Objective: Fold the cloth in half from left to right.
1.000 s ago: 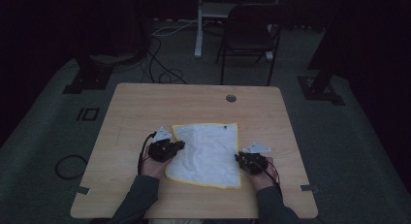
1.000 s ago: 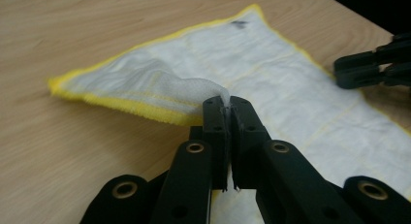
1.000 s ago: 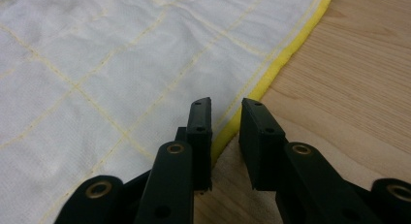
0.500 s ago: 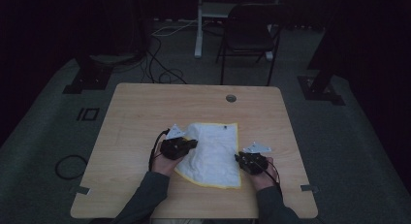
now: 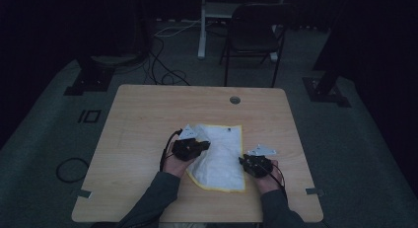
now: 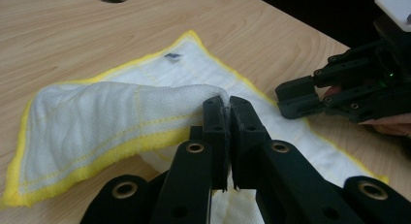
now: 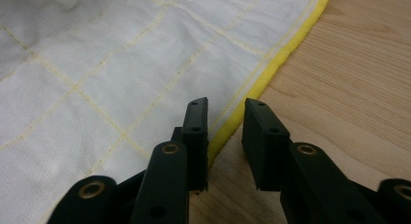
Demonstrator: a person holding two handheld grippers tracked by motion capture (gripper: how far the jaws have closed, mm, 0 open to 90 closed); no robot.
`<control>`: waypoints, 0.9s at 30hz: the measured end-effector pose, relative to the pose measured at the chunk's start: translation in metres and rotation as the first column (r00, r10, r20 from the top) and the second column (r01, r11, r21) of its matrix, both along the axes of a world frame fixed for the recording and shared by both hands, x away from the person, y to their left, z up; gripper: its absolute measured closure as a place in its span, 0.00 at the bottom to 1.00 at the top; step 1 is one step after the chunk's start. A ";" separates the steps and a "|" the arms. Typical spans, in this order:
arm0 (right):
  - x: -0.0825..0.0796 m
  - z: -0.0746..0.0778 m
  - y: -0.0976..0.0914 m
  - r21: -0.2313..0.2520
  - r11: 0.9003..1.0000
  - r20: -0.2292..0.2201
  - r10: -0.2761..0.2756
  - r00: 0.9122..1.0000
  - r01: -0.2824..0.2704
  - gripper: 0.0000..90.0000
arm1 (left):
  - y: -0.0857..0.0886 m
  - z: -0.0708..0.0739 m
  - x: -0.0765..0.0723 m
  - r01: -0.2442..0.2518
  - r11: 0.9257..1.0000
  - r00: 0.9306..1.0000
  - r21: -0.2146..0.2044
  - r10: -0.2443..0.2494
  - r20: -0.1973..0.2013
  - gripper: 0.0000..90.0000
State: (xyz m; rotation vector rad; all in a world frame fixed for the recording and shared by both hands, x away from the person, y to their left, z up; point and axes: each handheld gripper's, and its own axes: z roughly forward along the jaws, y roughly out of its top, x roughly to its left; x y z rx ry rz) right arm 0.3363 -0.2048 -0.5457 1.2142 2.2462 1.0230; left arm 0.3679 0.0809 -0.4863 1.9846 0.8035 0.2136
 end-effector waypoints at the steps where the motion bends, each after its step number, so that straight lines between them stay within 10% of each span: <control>1: 0.000 0.000 0.000 0.002 1.000 -0.001 -0.003 1.000 0.003 0.78 | -0.001 0.000 0.000 0.001 1.000 1.000 -0.002 -0.001 0.000 0.97; 27: -0.001 0.008 -0.022 0.040 0.996 0.019 -0.080 0.997 0.079 0.68 | -0.033 0.006 0.006 0.072 0.997 0.997 0.014 -0.072 0.006 0.97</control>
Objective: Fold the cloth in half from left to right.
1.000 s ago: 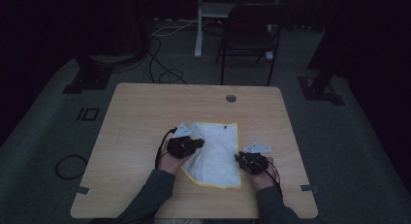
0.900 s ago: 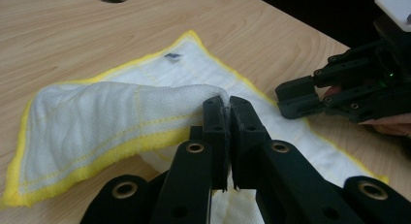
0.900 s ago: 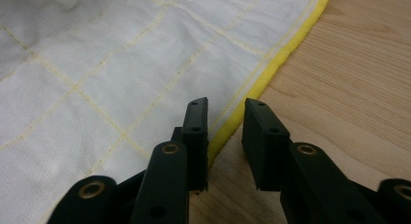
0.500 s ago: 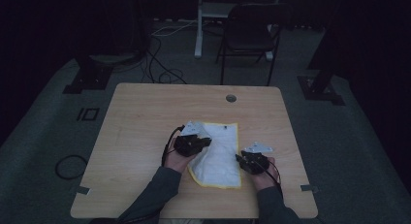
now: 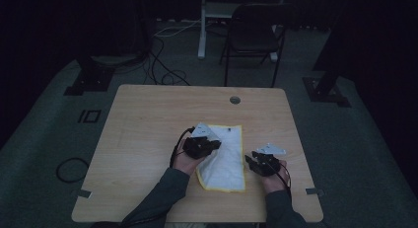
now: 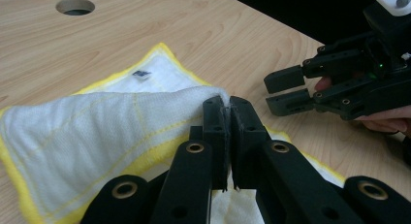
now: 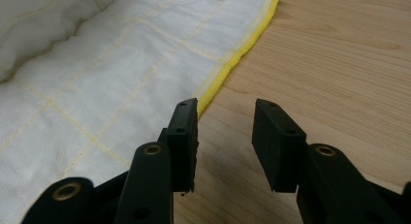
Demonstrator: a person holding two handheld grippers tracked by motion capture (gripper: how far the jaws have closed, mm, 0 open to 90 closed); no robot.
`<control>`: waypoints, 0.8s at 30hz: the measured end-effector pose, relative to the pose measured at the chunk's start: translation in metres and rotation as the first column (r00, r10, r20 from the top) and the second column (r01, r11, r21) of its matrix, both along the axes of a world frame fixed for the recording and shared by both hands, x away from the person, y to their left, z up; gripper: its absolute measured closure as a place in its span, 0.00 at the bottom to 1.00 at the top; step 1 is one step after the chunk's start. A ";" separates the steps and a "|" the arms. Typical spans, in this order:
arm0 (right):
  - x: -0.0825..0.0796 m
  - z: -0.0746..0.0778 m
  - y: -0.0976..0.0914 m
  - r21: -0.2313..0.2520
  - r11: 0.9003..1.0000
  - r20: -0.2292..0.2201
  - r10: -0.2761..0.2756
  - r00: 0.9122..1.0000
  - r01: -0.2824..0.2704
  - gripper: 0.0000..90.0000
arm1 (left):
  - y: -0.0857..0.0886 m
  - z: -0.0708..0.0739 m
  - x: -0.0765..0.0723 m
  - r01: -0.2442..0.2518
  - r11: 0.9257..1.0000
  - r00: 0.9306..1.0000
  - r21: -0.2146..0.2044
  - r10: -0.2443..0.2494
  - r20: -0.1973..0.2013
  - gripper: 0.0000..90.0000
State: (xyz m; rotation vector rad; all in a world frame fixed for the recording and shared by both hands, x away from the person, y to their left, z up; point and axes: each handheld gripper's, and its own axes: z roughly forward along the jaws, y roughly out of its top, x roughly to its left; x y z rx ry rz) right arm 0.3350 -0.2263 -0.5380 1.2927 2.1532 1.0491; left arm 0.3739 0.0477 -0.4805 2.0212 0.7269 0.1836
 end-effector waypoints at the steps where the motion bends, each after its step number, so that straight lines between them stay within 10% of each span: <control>1: 0.000 0.000 0.000 0.001 1.000 0.000 -0.002 1.000 0.002 0.68 | -0.001 0.000 0.000 0.000 1.000 1.000 0.000 0.000 0.000 0.97; 24: 0.002 -0.001 -0.008 -0.008 0.998 -0.009 -0.059 0.998 0.059 0.66 | -0.031 0.001 0.006 0.055 0.997 0.998 0.050 -0.056 0.004 0.97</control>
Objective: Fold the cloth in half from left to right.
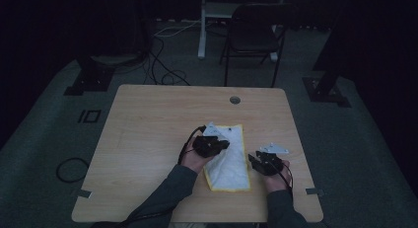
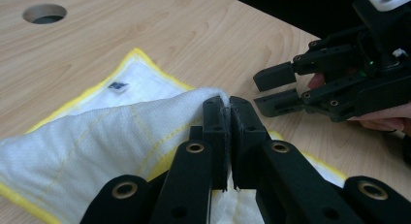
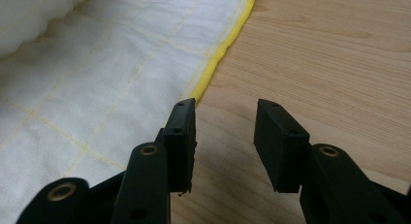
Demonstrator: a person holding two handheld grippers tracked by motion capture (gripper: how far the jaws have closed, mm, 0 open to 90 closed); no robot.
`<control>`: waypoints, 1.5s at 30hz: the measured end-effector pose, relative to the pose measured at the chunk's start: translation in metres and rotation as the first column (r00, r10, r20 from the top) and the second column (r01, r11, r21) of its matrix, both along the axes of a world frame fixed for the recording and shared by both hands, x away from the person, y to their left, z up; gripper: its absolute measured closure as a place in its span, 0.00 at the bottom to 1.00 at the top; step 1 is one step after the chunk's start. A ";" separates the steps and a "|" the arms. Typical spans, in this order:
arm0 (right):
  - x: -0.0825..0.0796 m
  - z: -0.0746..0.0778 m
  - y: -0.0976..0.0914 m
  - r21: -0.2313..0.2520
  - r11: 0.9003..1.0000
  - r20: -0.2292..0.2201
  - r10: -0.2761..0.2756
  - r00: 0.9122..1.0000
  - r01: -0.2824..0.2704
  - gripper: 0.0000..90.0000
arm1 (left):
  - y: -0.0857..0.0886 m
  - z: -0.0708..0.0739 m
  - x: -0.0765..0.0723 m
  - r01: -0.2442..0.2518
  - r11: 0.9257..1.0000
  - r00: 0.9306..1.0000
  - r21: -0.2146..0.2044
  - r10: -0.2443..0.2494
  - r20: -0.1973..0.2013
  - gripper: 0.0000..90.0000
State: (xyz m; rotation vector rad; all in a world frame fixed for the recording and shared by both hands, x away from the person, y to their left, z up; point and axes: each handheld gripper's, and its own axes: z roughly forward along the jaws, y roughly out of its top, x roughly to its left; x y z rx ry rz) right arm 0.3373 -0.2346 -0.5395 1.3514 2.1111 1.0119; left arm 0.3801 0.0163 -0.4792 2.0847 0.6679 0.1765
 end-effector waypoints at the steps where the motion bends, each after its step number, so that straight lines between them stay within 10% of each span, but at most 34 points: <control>1: 0.000 0.000 0.000 0.000 1.000 0.000 0.000 1.000 0.000 0.66 | 0.000 0.000 0.000 0.000 1.000 1.000 0.000 0.000 0.000 0.97; 24: -0.001 -0.006 0.009 -0.036 0.999 -0.032 0.027 0.999 -0.028 0.67 | -0.034 -0.005 0.007 0.036 0.999 0.999 0.041 -0.036 -0.006 0.97; 45: -0.001 -0.002 -0.008 0.015 1.000 -0.049 -0.014 0.999 0.014 0.66 | -0.066 -0.051 0.012 0.074 0.981 0.996 0.180 -0.063 -0.064 0.95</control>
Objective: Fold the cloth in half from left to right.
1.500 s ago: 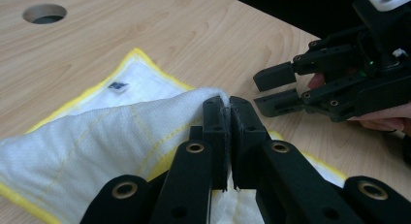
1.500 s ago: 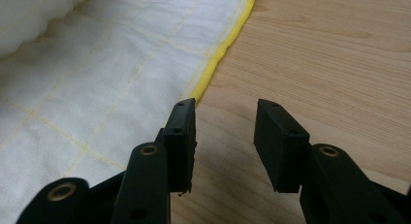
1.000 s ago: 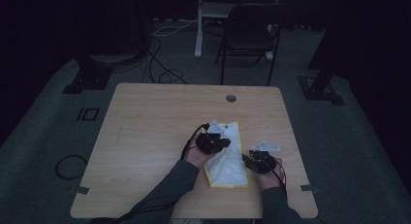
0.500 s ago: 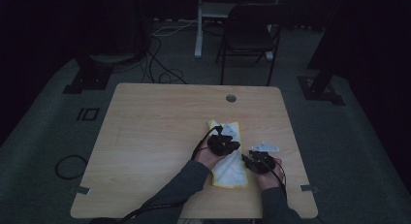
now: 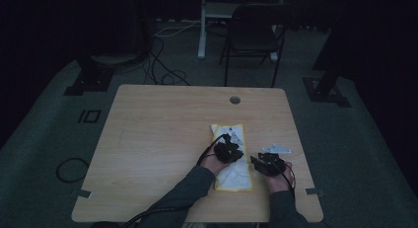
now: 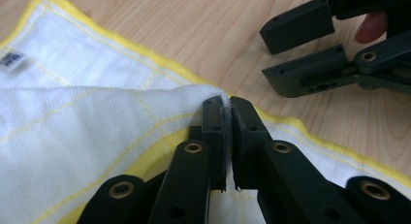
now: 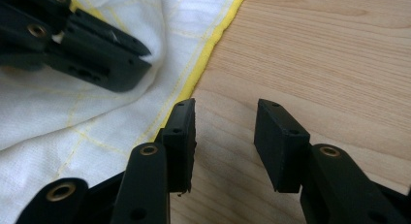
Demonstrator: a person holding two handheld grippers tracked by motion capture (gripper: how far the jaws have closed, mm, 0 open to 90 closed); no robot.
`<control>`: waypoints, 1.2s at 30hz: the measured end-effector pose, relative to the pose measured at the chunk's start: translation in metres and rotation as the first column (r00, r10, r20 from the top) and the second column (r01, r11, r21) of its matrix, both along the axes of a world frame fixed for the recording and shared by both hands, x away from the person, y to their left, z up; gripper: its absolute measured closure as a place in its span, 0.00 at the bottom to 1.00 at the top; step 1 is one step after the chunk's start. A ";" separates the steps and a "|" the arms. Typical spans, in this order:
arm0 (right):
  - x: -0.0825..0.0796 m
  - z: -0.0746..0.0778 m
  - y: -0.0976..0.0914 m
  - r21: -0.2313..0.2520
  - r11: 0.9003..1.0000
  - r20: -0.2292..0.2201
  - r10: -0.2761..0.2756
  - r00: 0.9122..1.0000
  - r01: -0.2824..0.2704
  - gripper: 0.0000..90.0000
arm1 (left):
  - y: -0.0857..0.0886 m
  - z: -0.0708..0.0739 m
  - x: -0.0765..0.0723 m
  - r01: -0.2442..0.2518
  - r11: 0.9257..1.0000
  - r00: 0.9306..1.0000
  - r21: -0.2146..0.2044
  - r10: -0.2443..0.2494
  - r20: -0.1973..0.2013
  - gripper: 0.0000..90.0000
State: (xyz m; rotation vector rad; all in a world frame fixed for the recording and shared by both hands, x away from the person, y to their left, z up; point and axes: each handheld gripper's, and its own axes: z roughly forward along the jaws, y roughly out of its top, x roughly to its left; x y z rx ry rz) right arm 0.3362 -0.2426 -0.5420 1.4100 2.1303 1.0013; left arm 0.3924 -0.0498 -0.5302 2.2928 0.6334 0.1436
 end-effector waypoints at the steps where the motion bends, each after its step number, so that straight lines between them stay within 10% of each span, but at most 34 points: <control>1: 0.000 0.000 0.000 -0.001 1.000 0.000 0.001 1.000 -0.001 0.66 | 0.000 0.000 0.000 0.001 1.000 1.000 0.001 -0.001 0.000 0.95; 8: -0.001 0.001 0.002 0.000 1.000 0.004 0.010 1.000 -0.010 0.66 | 0.003 0.006 -0.006 0.007 1.000 1.000 -0.003 -0.007 0.013 0.68; 21: -0.005 0.002 0.013 -0.007 0.997 0.019 0.076 0.997 -0.076 0.69 | 0.062 0.038 -0.035 -0.118 0.988 0.991 -0.100 0.124 0.054 0.62; 22: -0.005 0.001 0.015 -0.011 0.996 0.015 0.086 0.996 -0.086 0.72 | 0.084 0.033 -0.039 -0.181 0.977 0.983 -0.112 0.184 0.019 0.62; 29: -0.006 -0.001 0.022 -0.033 0.993 -0.001 0.115 0.993 -0.115 0.76 | 0.113 0.012 -0.042 -0.251 0.963 0.968 -0.102 0.246 -0.058 0.58; 36: -0.008 -0.002 0.024 -0.027 0.991 -0.004 0.131 0.991 -0.131 0.76 | 0.110 0.000 -0.033 -0.242 0.964 0.969 -0.110 0.233 -0.088 0.51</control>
